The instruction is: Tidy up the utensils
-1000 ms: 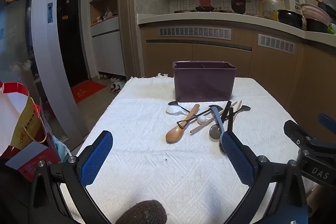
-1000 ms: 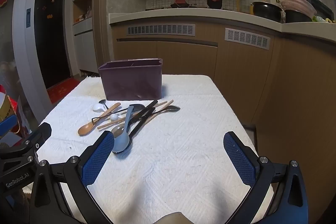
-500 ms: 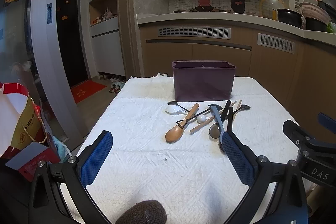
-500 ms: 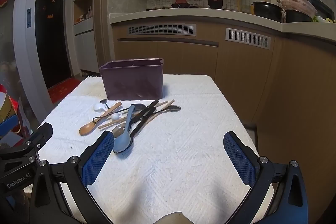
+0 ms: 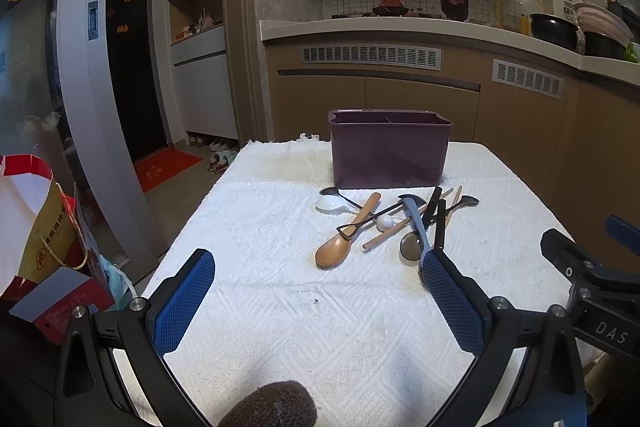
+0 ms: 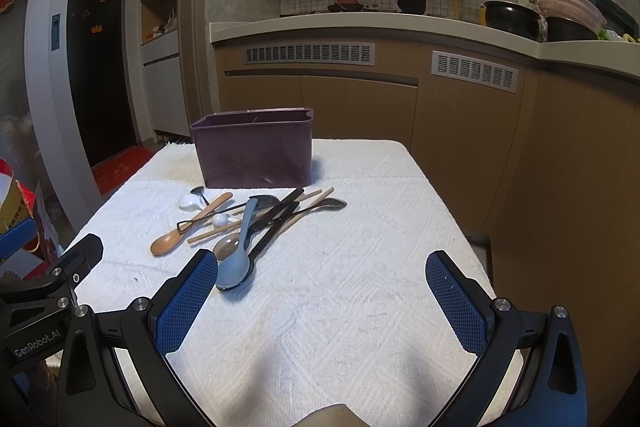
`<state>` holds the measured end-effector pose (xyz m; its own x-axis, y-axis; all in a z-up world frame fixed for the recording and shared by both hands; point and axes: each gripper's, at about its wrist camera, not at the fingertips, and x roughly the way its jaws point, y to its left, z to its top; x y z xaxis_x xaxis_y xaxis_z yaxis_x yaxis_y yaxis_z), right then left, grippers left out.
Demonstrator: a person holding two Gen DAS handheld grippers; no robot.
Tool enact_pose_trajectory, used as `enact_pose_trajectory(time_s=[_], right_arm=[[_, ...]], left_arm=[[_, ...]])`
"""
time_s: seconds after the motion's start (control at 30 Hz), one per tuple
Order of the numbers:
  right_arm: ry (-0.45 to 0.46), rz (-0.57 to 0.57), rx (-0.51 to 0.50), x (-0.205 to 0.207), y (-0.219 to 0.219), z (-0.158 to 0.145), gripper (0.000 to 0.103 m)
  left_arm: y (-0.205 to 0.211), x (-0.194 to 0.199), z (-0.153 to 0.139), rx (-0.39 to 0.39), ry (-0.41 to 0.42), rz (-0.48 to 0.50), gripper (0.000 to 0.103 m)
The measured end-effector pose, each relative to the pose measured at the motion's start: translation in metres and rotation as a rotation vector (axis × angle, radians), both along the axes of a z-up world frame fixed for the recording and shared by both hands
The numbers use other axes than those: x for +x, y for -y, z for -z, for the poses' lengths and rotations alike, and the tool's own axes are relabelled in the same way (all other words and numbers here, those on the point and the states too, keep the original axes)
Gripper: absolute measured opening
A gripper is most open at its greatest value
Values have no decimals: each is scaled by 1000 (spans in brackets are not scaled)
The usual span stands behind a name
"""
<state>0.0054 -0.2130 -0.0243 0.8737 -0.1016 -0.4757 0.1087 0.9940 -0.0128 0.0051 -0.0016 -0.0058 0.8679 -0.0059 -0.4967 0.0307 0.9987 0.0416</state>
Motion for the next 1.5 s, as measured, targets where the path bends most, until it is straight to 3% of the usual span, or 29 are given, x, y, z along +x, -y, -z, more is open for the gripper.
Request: enact_pose_trajectory(time_s=[0.47,0.77,1.0,1.23,1.37,1.5], right_arm=[[-54,-13,-6,37,8,8,103],[-128,-24,11,85,17,22,103],[-174,-79,21,127,16,27,102],[-238,-184,-8,166,-11,33,85],[-276,-224,-31,183,-28,43,82],[-338,-272,-46,195,-43,55,59]], left_arm=[[-2,42,8,-6,-59,48,103],[-6,100,18,-26,-149,109,103],[-11,130,11,-8,-141,116,103],[-26,150,8,47,-106,50,103],[-41,158,11,13,-105,27,103],[-53,164,16,-7,-116,0,103]])
